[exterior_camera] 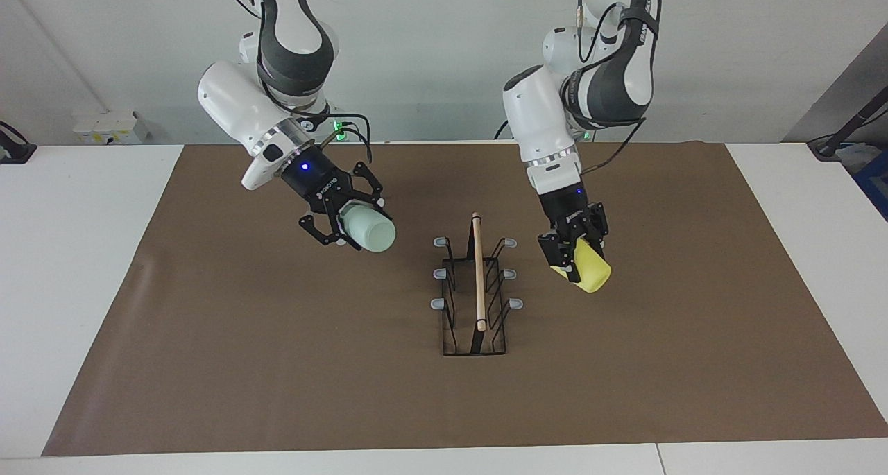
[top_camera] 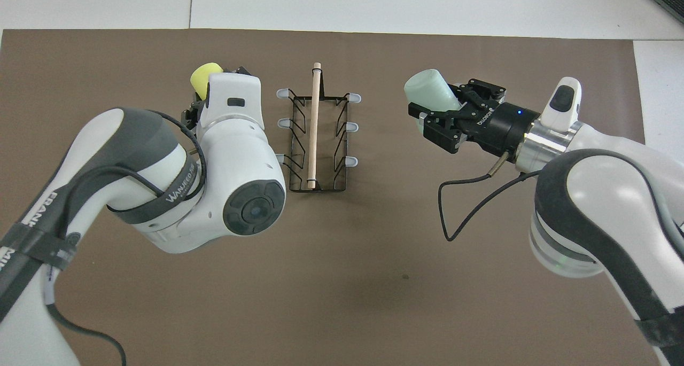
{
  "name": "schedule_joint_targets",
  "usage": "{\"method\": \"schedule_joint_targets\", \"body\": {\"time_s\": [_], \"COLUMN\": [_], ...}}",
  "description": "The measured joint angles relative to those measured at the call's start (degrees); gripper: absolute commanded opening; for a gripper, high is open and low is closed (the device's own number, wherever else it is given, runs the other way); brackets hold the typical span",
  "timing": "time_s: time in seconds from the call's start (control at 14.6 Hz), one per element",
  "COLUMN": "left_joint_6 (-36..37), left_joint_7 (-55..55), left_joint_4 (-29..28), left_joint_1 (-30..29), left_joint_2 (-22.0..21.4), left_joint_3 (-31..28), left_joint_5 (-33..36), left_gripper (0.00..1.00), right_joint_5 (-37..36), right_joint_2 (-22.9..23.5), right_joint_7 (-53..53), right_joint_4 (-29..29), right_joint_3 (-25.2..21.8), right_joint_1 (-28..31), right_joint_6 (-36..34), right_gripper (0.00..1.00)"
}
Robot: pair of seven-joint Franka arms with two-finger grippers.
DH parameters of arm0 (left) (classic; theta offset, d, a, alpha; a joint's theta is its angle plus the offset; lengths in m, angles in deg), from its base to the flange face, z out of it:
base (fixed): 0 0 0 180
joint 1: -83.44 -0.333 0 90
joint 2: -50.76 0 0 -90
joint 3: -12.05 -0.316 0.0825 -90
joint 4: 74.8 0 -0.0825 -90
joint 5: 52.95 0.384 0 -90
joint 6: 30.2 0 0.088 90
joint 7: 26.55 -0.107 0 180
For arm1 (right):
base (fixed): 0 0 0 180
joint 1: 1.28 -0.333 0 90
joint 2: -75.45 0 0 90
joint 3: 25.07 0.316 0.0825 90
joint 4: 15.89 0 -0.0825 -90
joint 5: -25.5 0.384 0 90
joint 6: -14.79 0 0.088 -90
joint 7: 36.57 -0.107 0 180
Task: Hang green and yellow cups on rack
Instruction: 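Carry the yellow cup to the rack while the right gripper carries the green cup, then hang the yellow cup on a peg while the right gripper hangs the green cup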
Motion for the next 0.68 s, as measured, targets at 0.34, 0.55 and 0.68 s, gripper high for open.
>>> {"method": "schedule_joint_targets", "body": {"time_s": [0.34, 0.55, 0.68], "left_joint_6": [0.09, 1.83, 4.34], "left_joint_7": [12.25, 17.11, 22.28], "left_joint_4": [-8.25, -12.56, -14.49], "left_joint_1": [0.05, 0.05, 0.05], "left_joint_2": [-5.1, -7.22, -7.49], "left_joint_3": [4.85, 7.26, 8.66], "left_joint_5": [11.24, 16.74, 20.94], "left_gripper": [0.0, 0.0, 0.0], "right_joint_5": [22.81, 36.93, 46.24], "right_joint_2": [-3.06, -3.59, -3.61], "right_joint_7": [13.53, 22.95, 28.68], "right_joint_4": [-3.79, -5.21, -5.8], "right_joint_3": [0.09, 0.13, 0.22], "right_joint_1": [-1.89, -3.91, -5.09], "right_joint_6": [1.27, 1.36, 0.64], "right_gripper": [0.0, 0.0, 0.0]}}
